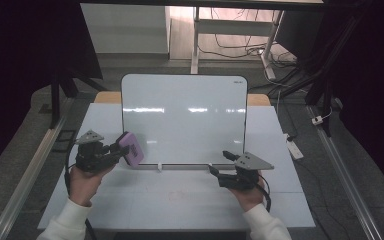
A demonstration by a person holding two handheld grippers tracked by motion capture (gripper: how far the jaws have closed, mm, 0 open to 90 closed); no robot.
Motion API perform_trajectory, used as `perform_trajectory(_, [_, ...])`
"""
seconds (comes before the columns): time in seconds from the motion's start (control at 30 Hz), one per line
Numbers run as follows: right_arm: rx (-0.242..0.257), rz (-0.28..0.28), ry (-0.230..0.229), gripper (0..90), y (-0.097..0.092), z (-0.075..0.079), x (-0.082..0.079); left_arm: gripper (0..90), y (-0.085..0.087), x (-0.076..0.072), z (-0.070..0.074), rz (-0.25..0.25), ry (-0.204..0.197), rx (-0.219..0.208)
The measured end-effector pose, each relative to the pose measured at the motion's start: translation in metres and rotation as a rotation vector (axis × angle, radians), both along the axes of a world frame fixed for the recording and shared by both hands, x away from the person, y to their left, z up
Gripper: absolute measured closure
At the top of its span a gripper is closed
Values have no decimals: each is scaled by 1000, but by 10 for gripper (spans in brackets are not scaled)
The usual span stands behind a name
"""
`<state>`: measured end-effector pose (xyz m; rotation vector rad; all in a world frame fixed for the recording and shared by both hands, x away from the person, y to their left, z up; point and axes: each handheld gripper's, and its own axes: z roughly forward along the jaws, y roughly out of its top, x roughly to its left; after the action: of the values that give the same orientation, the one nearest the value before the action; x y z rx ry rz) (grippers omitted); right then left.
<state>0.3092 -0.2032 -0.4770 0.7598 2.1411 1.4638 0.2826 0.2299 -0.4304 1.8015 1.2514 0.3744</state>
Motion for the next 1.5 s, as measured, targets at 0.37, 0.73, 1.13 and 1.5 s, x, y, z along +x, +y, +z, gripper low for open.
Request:
perform_trajectory(0.37, [-5,-113,5,267,-53,-5,-11,638,-4,8,1,3,69,95])
perform_trajectory(0.73, [-6,-151,3,268,-66,-7,-13,634,-13,29,4,36,93,154])
perform_trajectory(1.13, [-9,-160,-1,268,-66,-8,-12,630,-36,45,-2,79,33,167])
perform_trajectory(1.5, [-13,-160,-1,268,-67,-8,-11,580,-42,46,-8,72,6,167])
